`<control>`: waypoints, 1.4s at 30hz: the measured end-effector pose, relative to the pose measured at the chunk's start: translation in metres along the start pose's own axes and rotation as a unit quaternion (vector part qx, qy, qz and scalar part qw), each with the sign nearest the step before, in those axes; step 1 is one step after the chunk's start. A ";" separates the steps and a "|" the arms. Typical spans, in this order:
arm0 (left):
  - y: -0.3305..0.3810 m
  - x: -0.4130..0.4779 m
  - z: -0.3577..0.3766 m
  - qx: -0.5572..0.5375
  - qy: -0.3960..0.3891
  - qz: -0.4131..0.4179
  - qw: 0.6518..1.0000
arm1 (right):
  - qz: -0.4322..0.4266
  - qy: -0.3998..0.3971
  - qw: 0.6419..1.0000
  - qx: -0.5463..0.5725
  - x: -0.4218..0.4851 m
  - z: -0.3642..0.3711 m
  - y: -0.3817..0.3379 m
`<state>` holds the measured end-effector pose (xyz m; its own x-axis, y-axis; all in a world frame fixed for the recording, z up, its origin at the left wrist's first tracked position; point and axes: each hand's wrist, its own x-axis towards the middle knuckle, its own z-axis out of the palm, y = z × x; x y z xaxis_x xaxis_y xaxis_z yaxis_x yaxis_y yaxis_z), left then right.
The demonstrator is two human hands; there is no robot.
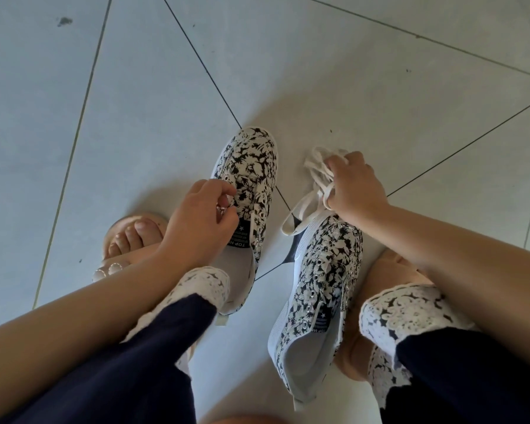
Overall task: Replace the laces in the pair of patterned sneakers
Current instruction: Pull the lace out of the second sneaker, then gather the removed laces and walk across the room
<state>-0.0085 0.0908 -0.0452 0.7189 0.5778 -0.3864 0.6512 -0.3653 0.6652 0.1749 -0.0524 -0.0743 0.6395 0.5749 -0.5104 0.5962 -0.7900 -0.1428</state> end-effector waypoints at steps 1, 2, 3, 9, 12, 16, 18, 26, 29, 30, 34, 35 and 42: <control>0.001 0.000 -0.001 -0.003 0.000 0.002 1.000 | -0.012 0.002 1.000 0.017 0.001 0.001 0.002; 0.002 0.000 -0.003 -0.004 -0.002 0.004 1.000 | -0.021 -0.002 0.999 0.031 0.001 -0.001 0.003; 0.003 0.000 -0.006 -0.001 -0.005 0.007 1.000 | -0.025 -0.007 0.999 0.042 0.000 -0.007 0.004; 0.043 0.007 -0.036 -0.035 -0.026 0.049 0.998 | -0.028 -0.056 0.964 0.260 -0.030 -0.095 -0.012; 0.088 0.010 -0.062 -0.149 -0.124 0.028 0.981 | -0.052 -0.068 0.937 0.339 -0.055 -0.142 -0.029; 0.155 -0.005 -0.094 -0.394 -0.290 0.015 0.872 | -0.102 -0.034 0.924 0.366 -0.091 -0.191 -0.062; 0.183 -0.017 -0.104 -0.465 -0.272 -0.007 0.842 | -0.124 -0.007 0.931 0.342 -0.110 -0.209 -0.082; 0.224 -0.061 -0.156 -0.539 -0.032 -0.067 0.839 | -0.155 0.104 0.876 0.446 -0.189 -0.253 -0.108; 0.236 -0.081 -0.180 -0.559 -0.025 -0.060 0.827 | -0.128 0.124 0.796 0.578 -0.213 -0.265 -0.100; 0.243 -0.088 -0.188 -0.573 -0.032 -0.050 0.817 | -0.120 0.129 0.783 0.597 -0.219 -0.267 -0.095; 0.280 -0.117 -0.210 -0.642 -0.071 0.002 0.763 | -0.195 0.010 0.820 0.537 -0.238 -0.261 -0.094; 0.289 -0.124 -0.214 -0.648 -0.082 0.015 0.757 | -0.221 -0.021 0.828 0.514 -0.241 -0.256 -0.100; 0.282 -0.142 -0.225 -0.346 0.076 0.107 0.929 | -0.143 -0.012 0.775 0.616 -0.260 -0.246 -0.088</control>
<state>0.0181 0.0700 0.3415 0.7362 0.6623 -0.1388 0.1479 0.0427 0.9881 0.0756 -0.0804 0.2791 0.5488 0.7715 -0.3219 -0.2133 -0.2432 -0.9462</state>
